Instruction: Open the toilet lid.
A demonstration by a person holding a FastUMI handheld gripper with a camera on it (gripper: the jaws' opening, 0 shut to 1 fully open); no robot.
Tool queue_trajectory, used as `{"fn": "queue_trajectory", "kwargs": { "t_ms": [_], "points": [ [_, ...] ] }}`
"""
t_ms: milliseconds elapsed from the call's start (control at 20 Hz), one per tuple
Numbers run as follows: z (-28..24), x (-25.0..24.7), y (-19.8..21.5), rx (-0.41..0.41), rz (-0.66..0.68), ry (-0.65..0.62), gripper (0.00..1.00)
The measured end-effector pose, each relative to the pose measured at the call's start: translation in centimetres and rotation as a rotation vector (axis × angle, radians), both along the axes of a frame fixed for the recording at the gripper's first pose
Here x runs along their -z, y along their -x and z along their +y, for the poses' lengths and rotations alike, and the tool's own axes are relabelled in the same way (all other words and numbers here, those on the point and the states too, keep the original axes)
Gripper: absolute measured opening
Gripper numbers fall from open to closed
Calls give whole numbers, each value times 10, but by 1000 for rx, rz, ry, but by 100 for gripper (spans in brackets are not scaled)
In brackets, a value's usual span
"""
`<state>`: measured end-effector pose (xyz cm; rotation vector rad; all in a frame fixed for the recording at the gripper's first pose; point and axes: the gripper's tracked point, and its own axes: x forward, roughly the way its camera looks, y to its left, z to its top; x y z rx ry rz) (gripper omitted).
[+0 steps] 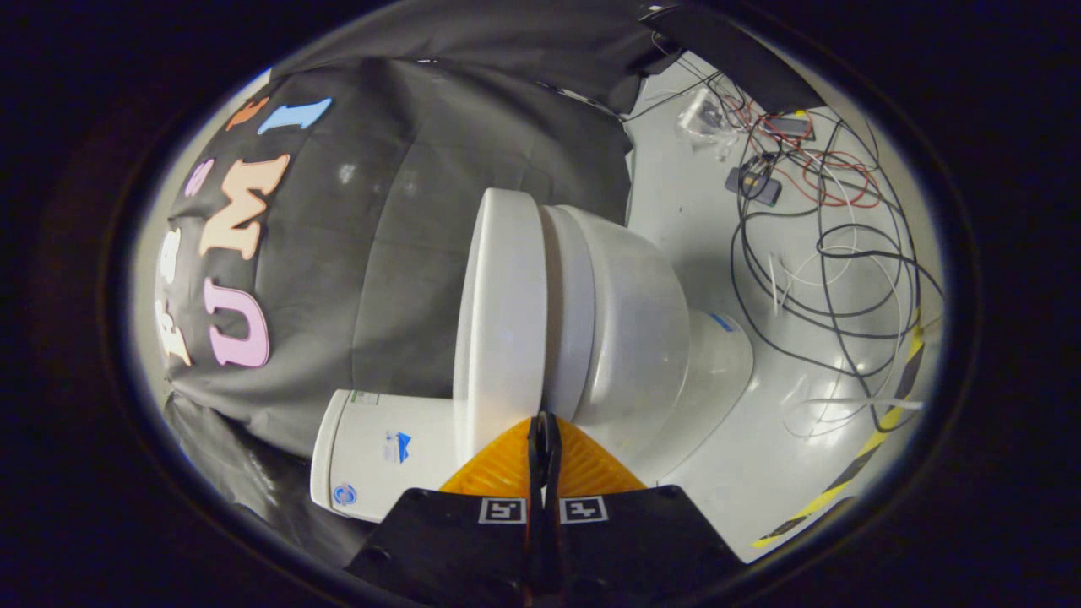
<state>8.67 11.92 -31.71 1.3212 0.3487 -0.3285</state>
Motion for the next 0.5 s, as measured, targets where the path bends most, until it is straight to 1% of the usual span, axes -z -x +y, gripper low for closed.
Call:
{"fn": "queue_trajectory", "kwargs": {
  "t_ms": [250,500],
  "points": [
    [2,-36,-2,-8,-17,80,0],
    [3,-68,-5,-53,9,195,0]
  ]
}}
